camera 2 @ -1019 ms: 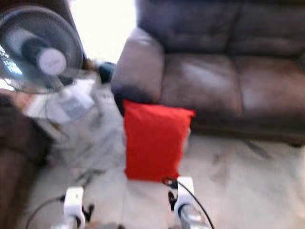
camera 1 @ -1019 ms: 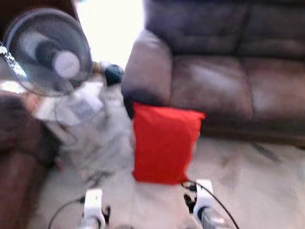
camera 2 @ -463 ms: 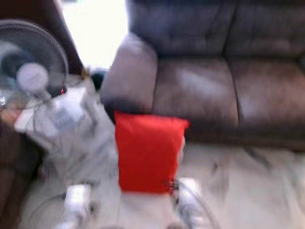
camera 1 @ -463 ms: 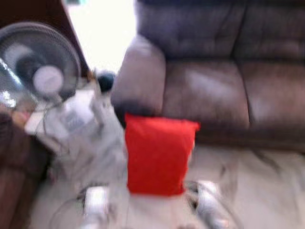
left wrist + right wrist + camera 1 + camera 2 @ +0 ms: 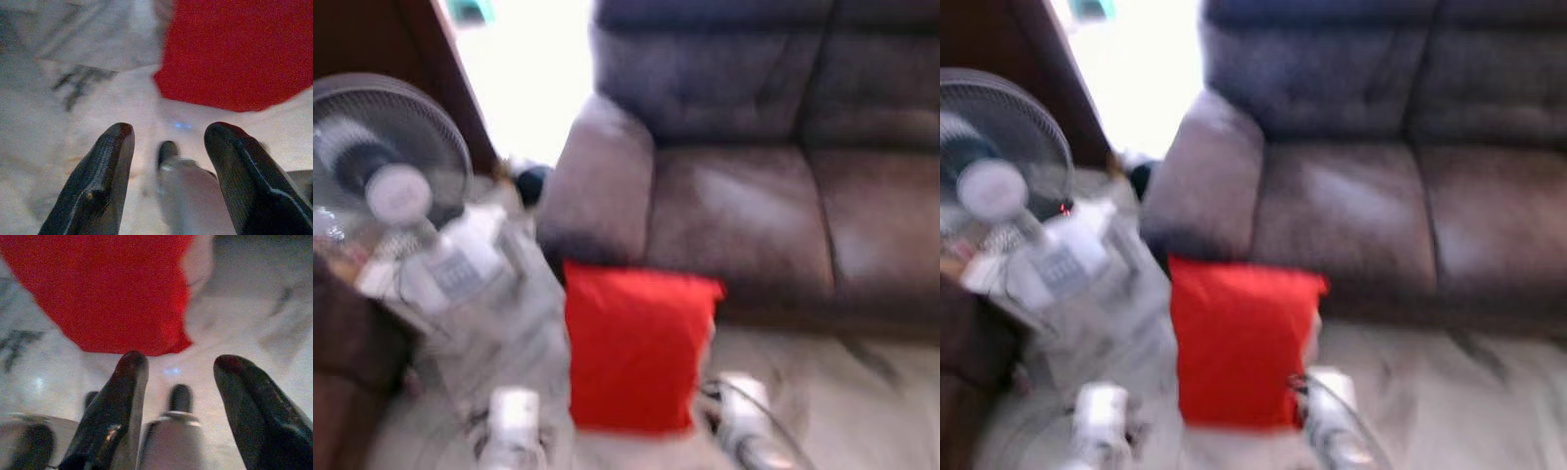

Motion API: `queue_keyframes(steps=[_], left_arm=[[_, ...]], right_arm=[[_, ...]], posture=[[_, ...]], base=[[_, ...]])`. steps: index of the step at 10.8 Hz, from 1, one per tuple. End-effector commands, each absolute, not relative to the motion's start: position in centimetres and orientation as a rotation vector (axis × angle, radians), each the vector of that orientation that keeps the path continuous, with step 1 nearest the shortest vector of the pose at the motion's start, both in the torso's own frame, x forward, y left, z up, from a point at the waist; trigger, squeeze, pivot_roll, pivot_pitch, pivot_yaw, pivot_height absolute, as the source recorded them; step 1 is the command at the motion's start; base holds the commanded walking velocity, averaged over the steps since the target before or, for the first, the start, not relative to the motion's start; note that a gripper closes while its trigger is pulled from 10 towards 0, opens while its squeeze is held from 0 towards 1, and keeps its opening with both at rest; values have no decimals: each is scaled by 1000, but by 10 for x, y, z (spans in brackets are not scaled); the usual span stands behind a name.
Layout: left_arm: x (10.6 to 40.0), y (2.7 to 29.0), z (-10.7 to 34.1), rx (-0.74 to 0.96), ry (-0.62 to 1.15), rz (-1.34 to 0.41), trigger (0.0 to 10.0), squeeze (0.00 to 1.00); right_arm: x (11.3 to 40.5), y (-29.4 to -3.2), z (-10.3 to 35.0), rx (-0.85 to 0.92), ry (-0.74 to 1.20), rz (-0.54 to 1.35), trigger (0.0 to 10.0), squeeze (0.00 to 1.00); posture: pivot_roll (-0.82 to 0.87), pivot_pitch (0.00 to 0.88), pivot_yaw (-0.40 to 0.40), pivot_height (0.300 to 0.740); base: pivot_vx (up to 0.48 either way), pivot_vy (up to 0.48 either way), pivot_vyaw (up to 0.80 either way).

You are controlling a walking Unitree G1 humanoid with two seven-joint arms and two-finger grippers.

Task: Move the pillow to the sofa from floor

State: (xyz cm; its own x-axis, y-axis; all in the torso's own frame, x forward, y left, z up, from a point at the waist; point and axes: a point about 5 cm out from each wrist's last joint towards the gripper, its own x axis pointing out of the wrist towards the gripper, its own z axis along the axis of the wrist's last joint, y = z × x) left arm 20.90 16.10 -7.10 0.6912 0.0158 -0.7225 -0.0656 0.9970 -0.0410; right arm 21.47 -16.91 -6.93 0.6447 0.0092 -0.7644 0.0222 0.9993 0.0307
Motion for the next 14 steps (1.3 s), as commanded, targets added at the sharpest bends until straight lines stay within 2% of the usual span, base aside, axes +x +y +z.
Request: queue_keyframes(steps=[1, 7, 14], left_arm=[[202, 174, -74, -34, 834, 62, 10000, 0], [203, 174, -74, -29, 833, 63, 10000, 0], [203, 174, -73, -37, 825, 75, 10000, 0]], right_arm=[[213, -158, -71, 57, 877, 11, 10000, 0], [213, -158, -71, 63, 879, 3, 10000, 0], [214, -159, -70, 64, 876, 2, 10000, 0]], posture=[[129, 142, 19, 740], [127, 161, 19, 740], [127, 177, 16, 740]], base=[[281, 0, 0], [283, 0, 0], [0, 0, 0]])
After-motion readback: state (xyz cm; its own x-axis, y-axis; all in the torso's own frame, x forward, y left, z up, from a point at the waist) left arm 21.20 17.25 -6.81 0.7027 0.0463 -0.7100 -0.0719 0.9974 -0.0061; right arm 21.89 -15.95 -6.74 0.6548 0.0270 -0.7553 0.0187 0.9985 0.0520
